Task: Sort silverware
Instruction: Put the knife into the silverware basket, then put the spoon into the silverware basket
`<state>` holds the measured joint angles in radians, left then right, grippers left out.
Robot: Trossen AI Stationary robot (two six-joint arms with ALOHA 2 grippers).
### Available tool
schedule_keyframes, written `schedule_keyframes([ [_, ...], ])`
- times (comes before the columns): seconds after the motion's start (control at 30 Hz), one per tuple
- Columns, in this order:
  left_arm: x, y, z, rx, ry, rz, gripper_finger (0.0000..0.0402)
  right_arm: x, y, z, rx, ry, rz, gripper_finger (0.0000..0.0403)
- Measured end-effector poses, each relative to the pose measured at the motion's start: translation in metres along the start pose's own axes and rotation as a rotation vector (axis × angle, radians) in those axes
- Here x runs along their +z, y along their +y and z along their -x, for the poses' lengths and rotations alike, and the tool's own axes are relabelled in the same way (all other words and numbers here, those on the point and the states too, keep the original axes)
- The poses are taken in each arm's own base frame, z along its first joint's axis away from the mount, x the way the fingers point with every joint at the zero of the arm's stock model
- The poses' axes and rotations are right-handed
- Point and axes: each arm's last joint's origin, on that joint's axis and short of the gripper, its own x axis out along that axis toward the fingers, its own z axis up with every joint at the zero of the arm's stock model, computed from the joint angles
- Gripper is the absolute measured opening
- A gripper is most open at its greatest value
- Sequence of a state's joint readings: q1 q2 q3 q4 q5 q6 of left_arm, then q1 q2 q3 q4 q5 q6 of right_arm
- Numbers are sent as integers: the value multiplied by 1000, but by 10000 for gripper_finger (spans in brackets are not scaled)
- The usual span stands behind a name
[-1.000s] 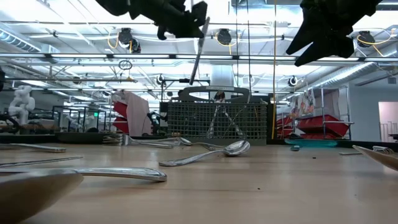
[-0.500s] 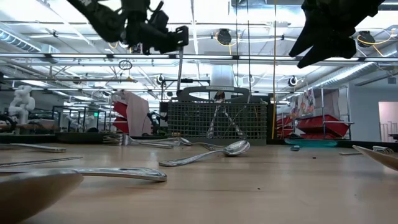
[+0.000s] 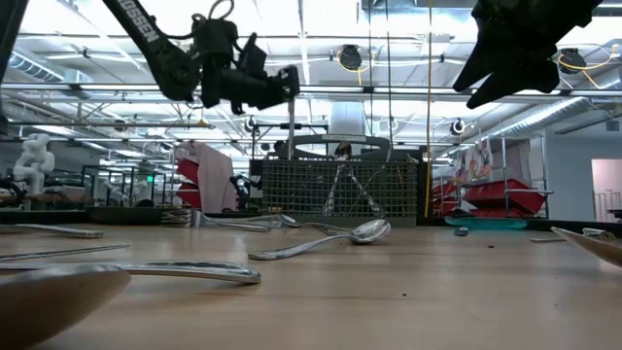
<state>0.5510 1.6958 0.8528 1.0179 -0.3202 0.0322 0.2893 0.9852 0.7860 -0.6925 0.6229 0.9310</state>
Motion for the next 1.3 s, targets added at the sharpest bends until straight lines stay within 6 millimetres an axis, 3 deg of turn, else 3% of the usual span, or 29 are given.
schedule_keyframes([
  [0.33,-42,-2,-5,21,121,-11,0,0,0,0,-2,1,2,226],
  [0.57,-67,5,14,39,191,62,0,-1,-1,0,-12,9,11,226],
  [0.8,-65,6,19,24,154,75,24,-1,-1,0,-13,9,18,226],
  [1.1,-59,-2,20,-163,150,12,77,-1,-1,0,1,24,21,232],
  [1.3,-23,-4,26,-245,85,33,92,0,6,-2,78,49,84,229],
])
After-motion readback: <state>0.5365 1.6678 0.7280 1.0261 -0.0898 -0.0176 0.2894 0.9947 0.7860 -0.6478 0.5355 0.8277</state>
